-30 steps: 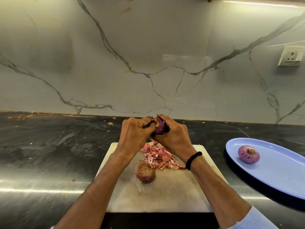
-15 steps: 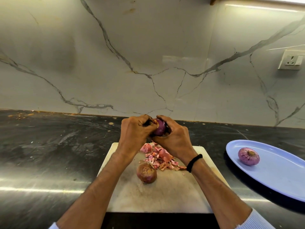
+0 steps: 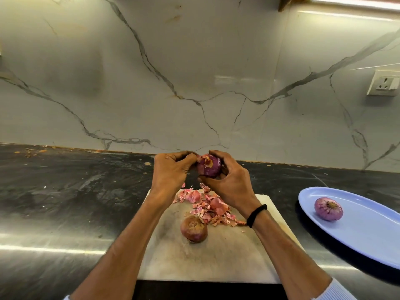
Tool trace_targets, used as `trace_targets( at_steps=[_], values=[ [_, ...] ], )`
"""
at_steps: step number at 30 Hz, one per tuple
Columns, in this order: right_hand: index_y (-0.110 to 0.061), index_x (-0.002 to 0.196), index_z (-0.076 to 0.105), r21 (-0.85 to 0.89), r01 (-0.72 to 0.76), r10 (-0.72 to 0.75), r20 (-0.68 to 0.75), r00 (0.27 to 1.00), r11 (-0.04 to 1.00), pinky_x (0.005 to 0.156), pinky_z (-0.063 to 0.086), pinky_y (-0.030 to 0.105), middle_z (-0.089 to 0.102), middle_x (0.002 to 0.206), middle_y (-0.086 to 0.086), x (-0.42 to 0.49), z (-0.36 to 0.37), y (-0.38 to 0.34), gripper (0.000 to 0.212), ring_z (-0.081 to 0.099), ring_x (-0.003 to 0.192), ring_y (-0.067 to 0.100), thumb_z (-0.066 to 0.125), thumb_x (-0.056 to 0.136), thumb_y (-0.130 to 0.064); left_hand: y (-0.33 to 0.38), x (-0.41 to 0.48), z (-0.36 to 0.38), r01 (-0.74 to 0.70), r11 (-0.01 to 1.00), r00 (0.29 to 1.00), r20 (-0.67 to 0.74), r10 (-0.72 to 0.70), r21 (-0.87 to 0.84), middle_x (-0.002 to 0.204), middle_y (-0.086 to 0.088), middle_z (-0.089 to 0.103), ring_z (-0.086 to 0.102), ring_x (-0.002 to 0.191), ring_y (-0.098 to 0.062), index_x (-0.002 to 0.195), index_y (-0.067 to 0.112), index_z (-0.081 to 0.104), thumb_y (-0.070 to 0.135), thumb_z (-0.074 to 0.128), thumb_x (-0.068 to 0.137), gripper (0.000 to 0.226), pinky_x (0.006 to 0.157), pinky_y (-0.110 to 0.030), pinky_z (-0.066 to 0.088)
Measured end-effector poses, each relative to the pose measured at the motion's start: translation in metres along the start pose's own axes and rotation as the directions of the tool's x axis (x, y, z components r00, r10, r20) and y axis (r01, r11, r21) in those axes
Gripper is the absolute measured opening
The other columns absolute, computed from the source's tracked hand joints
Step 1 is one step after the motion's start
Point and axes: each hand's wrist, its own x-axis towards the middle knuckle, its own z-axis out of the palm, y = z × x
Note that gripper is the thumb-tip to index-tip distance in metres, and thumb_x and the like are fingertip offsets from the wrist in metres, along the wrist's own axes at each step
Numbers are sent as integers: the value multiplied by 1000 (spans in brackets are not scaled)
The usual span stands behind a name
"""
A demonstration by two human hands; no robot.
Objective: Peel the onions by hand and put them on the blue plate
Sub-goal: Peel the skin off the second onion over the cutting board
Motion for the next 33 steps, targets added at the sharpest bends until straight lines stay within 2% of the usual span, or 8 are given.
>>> trace_targets(
  at_steps=[2,5,11,16,23,28,31,33],
  values=[
    [-19,134,54,-5,-9,9,-19,1000,1000,93,53,18,62,121,-5,1,-1,3,74,63,110,9,90,70,-26,1,0,1,2,999,997,71,0,-36,87,5,78,74,89,-10,93,22,77,16,72,88,9,79,-21,59],
    [-18,132,55,-16,3,-3,-32,999,1000,91,50,12,62,120,-5,2,-3,3,70,63,108,9,90,71,-25,-2,-1,5,-82,988,991,117,67,134,101,3,76,71,95,-5,111,13,74,23,76,82,31,85,-17,56],
    [-16,133,56,-20,27,-27,-38,999,999,91,51,13,62,121,-2,1,-1,1,71,63,109,11,90,71,-23,-5,-2,7,-161,967,987,45,155,198,92,4,76,72,87,-3,105,12,77,20,77,82,24,78,-15,57],
    [-17,134,55,-11,56,-57,-39,998,998,93,55,23,63,123,-1,0,1,-2,73,64,111,12,90,71,-26,-6,3,7,-122,963,992,-11,129,241,89,9,73,70,88,-3,106,12,76,14,68,92,16,77,-13,56],
    [-18,135,54,6,54,-54,-12,998,999,93,53,19,58,122,-9,-1,2,-5,72,63,110,11,89,72,-23,-14,9,5,-48,943,997,-41,65,329,95,3,72,68,93,-8,105,13,73,15,59,100,15,81,-21,57],
    [-18,135,54,42,39,-39,-10,999,998,92,53,17,57,124,-8,0,4,-5,72,62,112,11,89,72,-16,-15,9,6,146,986,987,-80,-140,78,89,-5,73,69,81,-10,93,13,72,15,52,104,23,70,-20,57],
    [-18,133,55,108,0,1,-11,1000,994,90,57,25,57,126,-4,2,2,-2,73,62,113,13,89,69,-6,-15,11,5,322,934,929,-140,-344,-156,84,-12,73,69,69,-14,96,3,70,17,48,105,27,65,-26,57],
    [-18,132,55,178,-40,42,-9,999,983,89,58,29,57,127,-3,4,-1,0,74,62,114,13,88,68,-1,-14,12,-1,380,881,884,-172,-435,-281,84,-13,72,71,72,-19,94,2,65,13,48,105,23,73,-33,60]
  ],
)
